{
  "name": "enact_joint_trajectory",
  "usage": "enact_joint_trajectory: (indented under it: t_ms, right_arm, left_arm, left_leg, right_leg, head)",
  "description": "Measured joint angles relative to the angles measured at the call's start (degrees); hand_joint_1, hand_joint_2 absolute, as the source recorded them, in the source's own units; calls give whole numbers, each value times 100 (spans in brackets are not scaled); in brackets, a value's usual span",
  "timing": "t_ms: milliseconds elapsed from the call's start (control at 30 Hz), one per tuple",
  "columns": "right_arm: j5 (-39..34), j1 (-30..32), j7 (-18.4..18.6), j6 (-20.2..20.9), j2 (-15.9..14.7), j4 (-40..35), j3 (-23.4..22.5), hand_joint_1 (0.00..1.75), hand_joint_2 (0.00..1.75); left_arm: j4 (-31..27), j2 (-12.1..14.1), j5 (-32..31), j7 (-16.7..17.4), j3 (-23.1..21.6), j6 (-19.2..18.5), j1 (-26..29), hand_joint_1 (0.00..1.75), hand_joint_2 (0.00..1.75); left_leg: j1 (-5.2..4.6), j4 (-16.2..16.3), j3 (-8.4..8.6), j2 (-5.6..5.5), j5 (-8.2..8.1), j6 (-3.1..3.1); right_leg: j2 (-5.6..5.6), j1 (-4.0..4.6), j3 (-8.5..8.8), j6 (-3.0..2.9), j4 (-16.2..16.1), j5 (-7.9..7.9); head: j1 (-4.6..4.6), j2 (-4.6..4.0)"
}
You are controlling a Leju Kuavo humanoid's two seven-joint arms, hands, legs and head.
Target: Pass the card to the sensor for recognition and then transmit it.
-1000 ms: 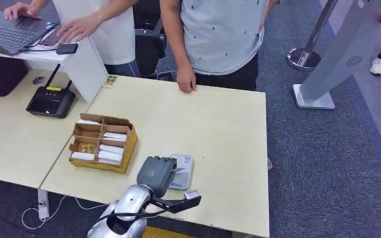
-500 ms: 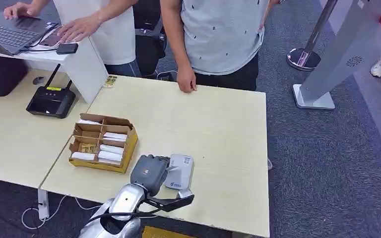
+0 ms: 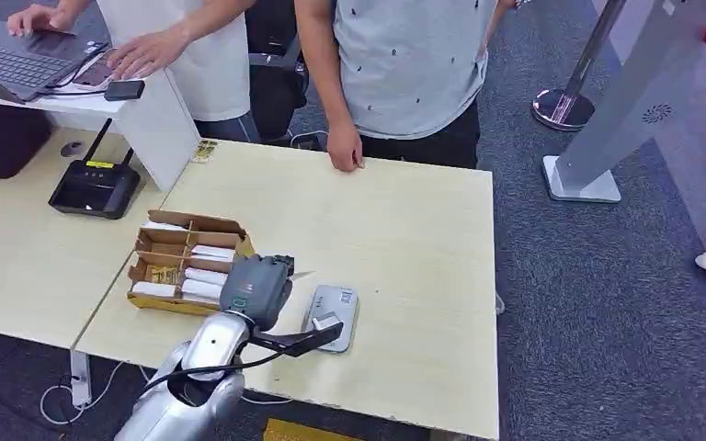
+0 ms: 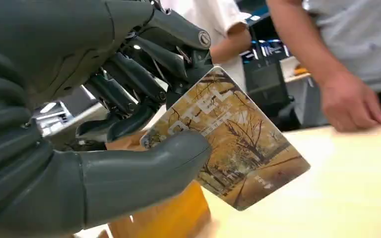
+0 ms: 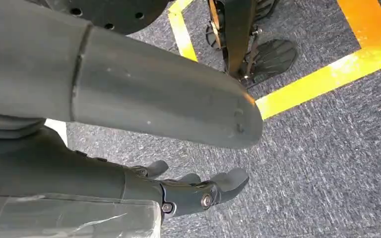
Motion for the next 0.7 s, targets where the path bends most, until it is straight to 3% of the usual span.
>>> enact_joint_trajectory:
  t_ms: [133, 333, 700]
  right_arm:
    - [9, 0, 0, -2, 0, 0, 0, 0, 0]
    - [59, 1, 2, 7, 2, 0, 0, 0, 0]
    - [129, -2, 2, 24, 2, 2, 0, 0, 0]
  left_arm:
    - [-118, 153, 0, 201, 197, 2, -150, 175, 175]
    - [-317, 446, 0, 168, 975, -328, -702, 175, 175]
    - [-129, 855, 2, 273, 1729, -435, -1157, 175, 175]
  left_leg:
    - [1, 0, -1, 0, 0, 0]
    - [3, 0, 1, 1, 2, -2]
    - [1, 0, -2, 3, 2, -2]
  right_leg:
    - [1, 0, -1, 0, 0, 0]
    - [1, 0, -1, 0, 3, 0]
    - [4, 1, -4, 0, 2, 0]
  head:
    - [0, 0]
    - [0, 0]
    - [2, 0]
